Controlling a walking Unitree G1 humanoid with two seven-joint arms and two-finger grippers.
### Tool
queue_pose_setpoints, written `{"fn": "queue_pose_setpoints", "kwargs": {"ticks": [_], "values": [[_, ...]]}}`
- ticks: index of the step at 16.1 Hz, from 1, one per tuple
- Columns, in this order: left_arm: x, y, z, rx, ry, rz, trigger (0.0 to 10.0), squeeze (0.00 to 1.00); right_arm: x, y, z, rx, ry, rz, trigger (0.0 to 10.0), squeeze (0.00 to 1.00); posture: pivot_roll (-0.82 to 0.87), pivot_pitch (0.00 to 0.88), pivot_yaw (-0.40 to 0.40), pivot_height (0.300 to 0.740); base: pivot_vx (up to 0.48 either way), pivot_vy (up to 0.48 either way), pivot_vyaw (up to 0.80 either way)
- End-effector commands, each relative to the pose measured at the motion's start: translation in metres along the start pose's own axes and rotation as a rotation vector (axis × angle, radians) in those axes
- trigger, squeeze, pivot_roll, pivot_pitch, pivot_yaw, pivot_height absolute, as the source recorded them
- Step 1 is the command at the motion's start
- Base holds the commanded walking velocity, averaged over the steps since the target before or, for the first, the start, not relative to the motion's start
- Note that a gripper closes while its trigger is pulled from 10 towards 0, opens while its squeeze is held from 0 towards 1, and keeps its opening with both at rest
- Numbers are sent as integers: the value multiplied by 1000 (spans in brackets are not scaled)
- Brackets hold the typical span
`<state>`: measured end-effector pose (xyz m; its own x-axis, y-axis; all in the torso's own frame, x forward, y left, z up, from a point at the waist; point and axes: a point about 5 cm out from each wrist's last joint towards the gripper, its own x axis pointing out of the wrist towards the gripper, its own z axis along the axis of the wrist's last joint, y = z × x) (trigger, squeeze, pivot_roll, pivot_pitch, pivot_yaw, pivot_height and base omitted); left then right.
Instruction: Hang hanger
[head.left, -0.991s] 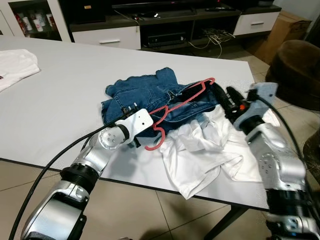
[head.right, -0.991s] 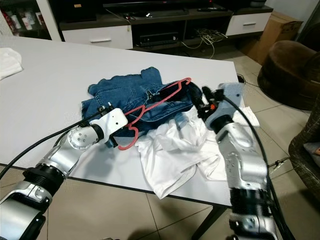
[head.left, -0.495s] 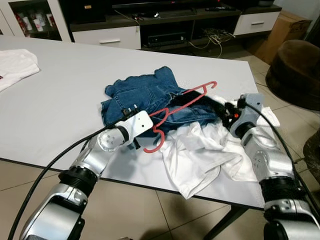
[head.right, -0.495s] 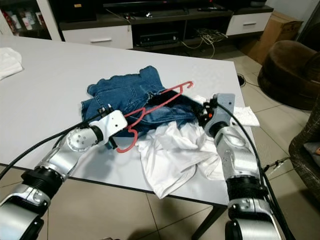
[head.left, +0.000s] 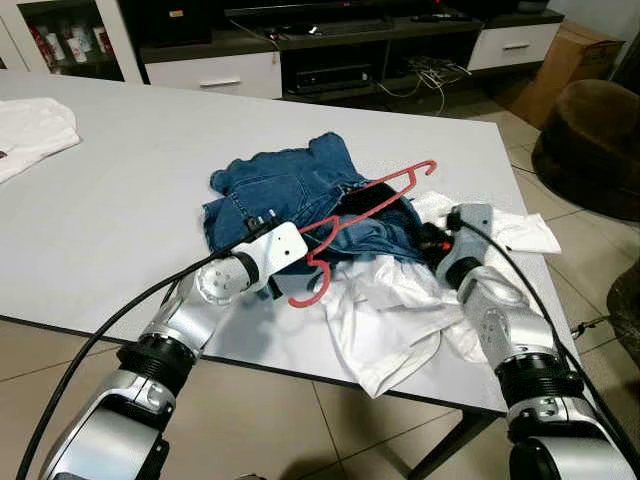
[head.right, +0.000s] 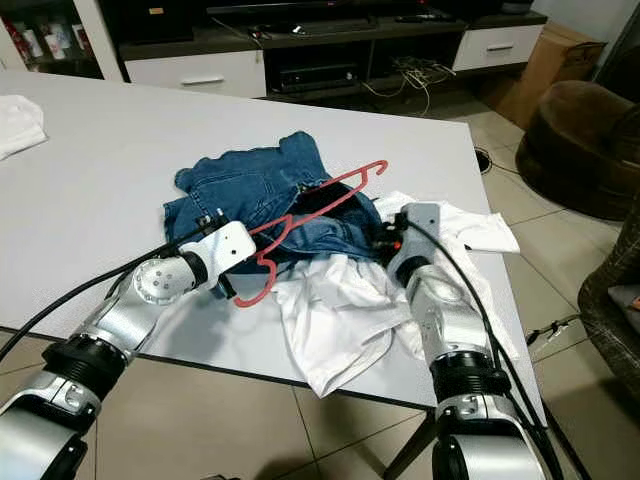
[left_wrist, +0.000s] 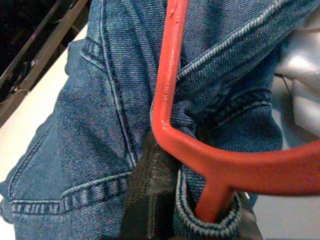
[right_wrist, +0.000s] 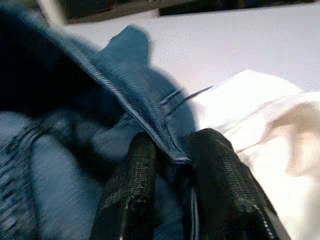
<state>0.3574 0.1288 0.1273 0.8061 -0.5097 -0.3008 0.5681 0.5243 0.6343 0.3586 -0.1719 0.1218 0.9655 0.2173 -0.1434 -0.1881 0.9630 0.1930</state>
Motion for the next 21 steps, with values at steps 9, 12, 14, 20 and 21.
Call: {"fn": "queue_pose_setpoints", "kwargs": {"ticks": [9, 12, 14, 20, 21], "values": [[2, 3, 3, -5, -3, 9, 10000, 0, -8, -9, 66, -59, -308, -98, 0, 0, 11, 54, -7, 740, 0, 0, 0], [-1, 4, -4, 7, 22, 19, 10000, 0, -17, -17, 69, -27, -363, -153, 0, 0, 11, 54, -7, 740, 0, 0, 0], [-5, -8, -10, 58, 36, -82, 10000, 0, -21, -19, 84, -25, -425, -169, 0, 0, 13, 54, -6, 740, 0, 0, 0], [-4, -11, -18, 94, 113, -144, 10000, 0, -28, 5, 110, -105, -516, -54, 0, 0, 9, 52, -1, 740, 0, 0, 0], [-3, -4, -21, 48, 163, -96, 10000, 0, -31, 14, 111, -139, -519, -7, 0, 0, 9, 52, -1, 740, 0, 0, 0]]}}
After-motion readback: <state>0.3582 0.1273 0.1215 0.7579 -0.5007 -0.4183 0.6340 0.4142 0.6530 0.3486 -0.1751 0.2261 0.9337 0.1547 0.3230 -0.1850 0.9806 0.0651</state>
